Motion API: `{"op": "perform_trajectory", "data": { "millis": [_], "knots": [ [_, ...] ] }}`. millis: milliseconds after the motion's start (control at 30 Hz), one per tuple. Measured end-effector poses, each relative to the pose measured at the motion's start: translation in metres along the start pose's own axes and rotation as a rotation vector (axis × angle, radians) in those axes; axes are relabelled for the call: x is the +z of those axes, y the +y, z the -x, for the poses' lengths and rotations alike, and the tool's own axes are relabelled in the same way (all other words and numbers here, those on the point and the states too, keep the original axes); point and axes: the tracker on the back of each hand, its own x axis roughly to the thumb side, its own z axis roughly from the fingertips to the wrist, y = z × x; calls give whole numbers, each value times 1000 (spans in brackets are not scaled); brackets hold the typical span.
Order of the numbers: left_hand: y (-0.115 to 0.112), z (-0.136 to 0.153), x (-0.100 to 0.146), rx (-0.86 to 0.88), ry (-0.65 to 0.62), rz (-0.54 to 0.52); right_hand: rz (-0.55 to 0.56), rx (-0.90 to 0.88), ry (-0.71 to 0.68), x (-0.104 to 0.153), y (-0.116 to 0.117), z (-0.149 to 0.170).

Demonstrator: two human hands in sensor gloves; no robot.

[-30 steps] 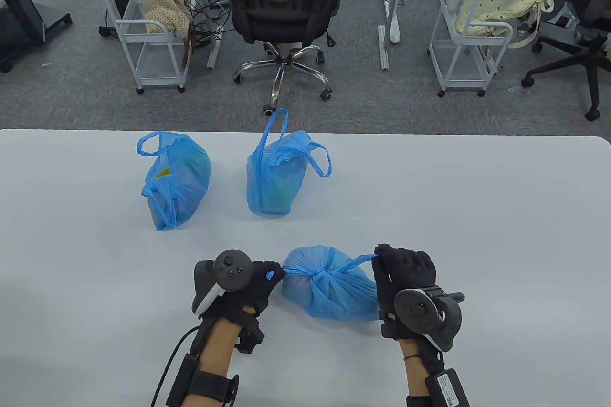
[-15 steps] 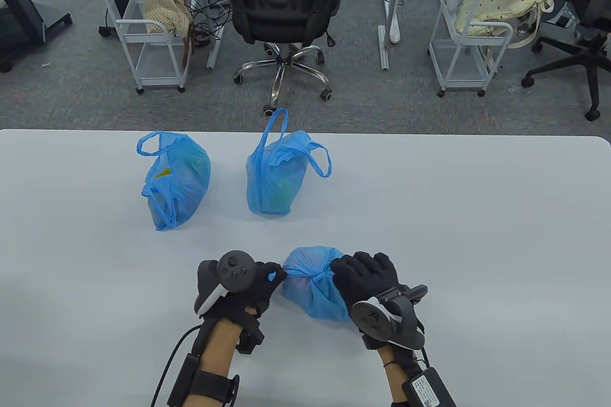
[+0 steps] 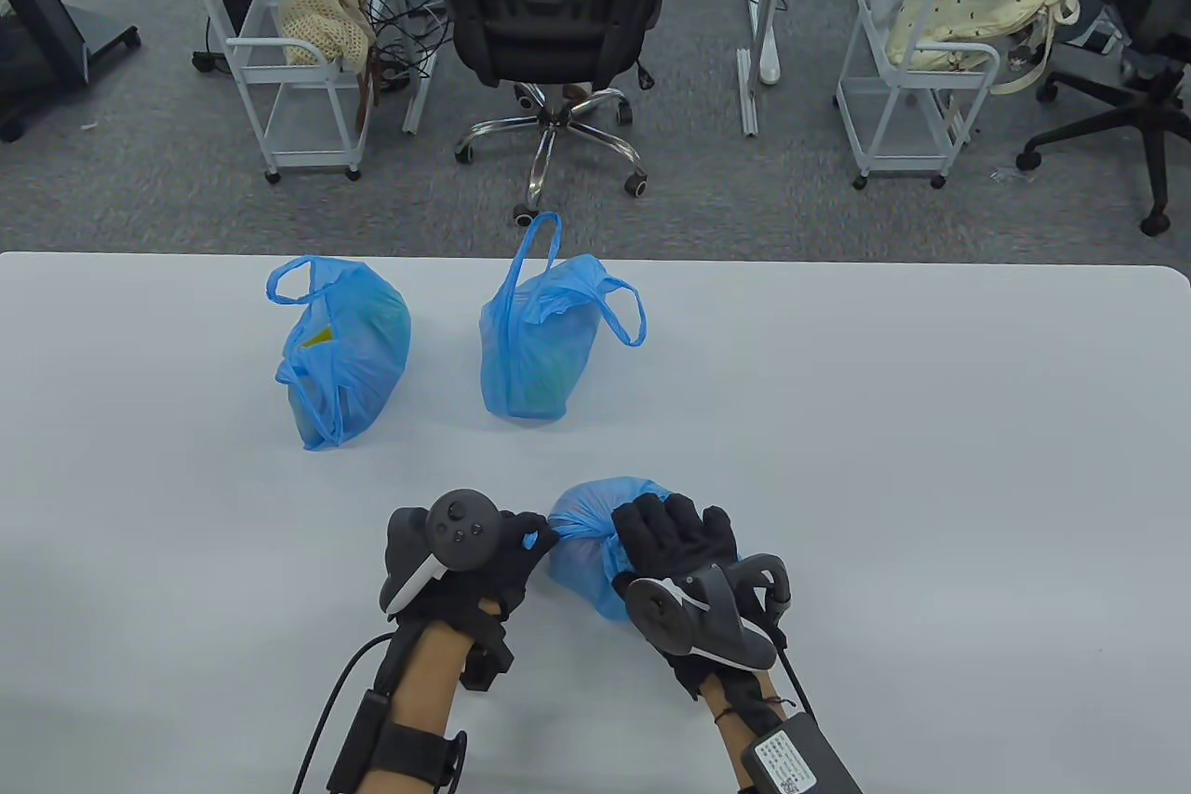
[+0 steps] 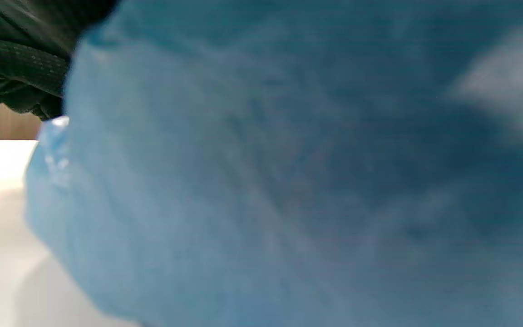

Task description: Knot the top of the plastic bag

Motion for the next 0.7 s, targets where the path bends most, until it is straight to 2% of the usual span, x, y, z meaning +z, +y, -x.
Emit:
{"op": "perform_trajectory", "data": {
  "millis": [167,400,600,700],
  "knots": [
    [0,0,0,-9,-1,0,83,-6,26,-3,-1,-7],
    [1,1,0,9,1,-1,135,140,-53,-4,-3,-26],
    [6,14,1,254,28,-19,146,205,-135,-1,-5,-31],
    [9,17,2,295,28,-31,165,184,-139,0,-7,-30]
  ]
}}
